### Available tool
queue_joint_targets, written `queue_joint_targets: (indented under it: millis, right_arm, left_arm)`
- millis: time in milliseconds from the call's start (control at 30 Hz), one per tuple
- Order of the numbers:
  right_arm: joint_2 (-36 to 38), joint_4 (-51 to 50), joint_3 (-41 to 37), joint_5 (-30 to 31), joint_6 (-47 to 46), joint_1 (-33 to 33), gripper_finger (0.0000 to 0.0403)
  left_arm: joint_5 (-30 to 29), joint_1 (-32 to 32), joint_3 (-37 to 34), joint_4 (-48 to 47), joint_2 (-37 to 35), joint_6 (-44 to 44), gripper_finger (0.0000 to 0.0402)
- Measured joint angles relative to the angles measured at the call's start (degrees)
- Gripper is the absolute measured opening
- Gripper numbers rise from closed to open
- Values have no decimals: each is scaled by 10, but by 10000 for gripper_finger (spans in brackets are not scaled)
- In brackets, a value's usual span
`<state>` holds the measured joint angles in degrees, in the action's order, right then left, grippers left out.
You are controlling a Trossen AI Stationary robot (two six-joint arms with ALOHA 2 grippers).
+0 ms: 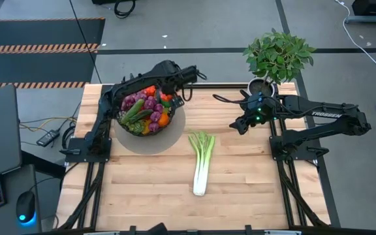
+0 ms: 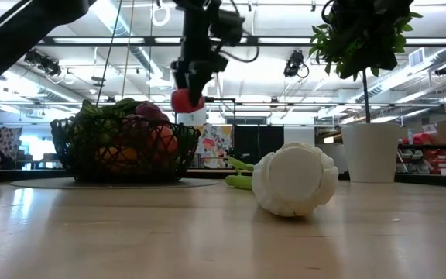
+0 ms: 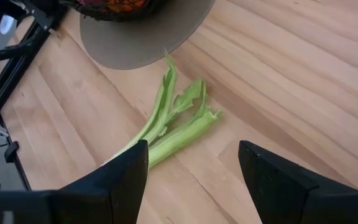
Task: Build produce basket
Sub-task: Put the orange pumpkin into the wire basket
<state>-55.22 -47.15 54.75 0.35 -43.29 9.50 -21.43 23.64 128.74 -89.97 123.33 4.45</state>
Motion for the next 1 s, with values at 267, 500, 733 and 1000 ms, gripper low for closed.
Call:
queue_joint_targets:
  millis: [267, 500, 733, 1000]
  right_arm:
    - [0, -4, 0, -4, 4, 0, 255]
    - [0, -7, 0, -4, 4, 0, 255]
    - [0, -15, 0, -4, 10, 0, 255]
    - [0, -35, 0, -4, 10, 0, 255]
  left_arm:
    - [-4, 40, -17, 0, 0, 84, 353]
    - [-5, 58, -17, 0, -4, 40, 353]
    - [-6, 68, -17, 0, -4, -25, 353]
    - [-6, 89, -17, 0, -8, -51, 355]
